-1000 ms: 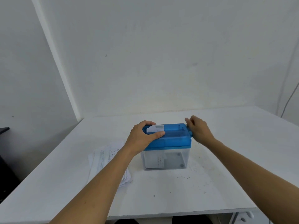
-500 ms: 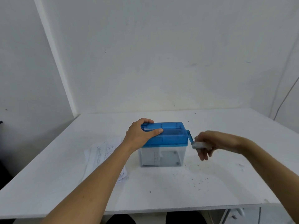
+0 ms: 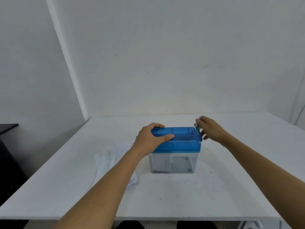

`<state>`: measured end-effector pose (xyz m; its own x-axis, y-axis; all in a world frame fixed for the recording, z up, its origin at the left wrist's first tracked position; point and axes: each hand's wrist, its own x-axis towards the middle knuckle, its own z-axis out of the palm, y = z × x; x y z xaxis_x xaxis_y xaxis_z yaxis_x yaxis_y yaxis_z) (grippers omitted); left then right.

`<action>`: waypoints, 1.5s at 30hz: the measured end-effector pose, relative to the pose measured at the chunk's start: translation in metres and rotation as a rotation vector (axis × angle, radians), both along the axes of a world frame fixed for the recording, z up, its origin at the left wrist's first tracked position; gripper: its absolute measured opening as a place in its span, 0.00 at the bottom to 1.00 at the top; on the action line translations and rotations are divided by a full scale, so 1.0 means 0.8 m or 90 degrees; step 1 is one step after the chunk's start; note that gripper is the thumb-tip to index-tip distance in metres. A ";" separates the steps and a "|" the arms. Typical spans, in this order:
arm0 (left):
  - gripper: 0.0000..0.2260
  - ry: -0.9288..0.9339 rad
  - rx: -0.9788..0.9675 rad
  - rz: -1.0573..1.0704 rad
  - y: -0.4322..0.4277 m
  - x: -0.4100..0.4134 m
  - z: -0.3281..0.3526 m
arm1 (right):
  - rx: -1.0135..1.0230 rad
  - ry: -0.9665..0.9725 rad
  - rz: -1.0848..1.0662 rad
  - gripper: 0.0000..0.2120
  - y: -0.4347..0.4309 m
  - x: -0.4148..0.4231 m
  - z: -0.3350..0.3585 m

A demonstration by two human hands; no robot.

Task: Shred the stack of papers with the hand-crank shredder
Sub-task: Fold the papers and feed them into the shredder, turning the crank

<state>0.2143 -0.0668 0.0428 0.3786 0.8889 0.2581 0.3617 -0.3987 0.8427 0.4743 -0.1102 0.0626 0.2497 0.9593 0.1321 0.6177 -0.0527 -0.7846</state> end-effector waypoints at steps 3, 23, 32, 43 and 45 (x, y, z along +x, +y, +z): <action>0.23 0.005 -0.001 0.004 0.000 -0.001 0.000 | -0.213 0.035 0.037 0.11 0.002 -0.003 -0.044; 0.18 -0.028 -0.129 0.221 0.011 -0.137 0.016 | 0.202 -0.099 0.165 0.03 -0.023 -0.193 0.110; 0.08 0.100 -0.303 0.353 -0.014 -0.242 -0.049 | 0.038 -0.218 0.316 0.08 0.000 -0.315 0.030; 0.02 0.009 -0.368 0.349 -0.027 -0.219 -0.070 | -0.173 -0.308 0.165 0.37 0.020 -0.373 -0.110; 0.15 -0.021 -0.385 0.347 -0.026 -0.217 -0.073 | -0.181 -0.329 0.138 0.37 0.020 -0.380 -0.115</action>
<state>0.0410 -0.0880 -0.0154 -0.1463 0.9355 -0.3215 0.3443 0.3529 0.8700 0.1700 -0.0942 -0.0290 0.0171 0.9963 -0.0845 0.9334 -0.0462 -0.3558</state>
